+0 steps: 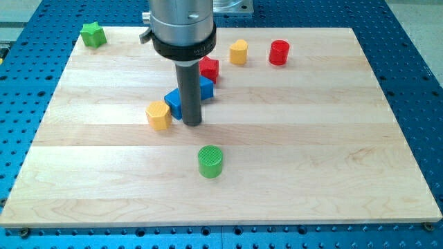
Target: Point your arm at the bottom of the yellow hexagon
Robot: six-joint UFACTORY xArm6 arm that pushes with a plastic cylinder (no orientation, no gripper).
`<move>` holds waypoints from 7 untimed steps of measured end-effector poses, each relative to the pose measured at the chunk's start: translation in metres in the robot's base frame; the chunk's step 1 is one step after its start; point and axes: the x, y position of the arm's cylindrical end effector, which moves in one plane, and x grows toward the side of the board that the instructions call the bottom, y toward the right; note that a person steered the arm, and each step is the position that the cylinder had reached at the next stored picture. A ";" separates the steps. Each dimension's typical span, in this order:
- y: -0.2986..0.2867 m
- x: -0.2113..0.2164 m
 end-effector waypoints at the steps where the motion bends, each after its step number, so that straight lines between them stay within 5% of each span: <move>1: 0.055 0.004; 5: 0.204 0.040; 7: 0.159 0.050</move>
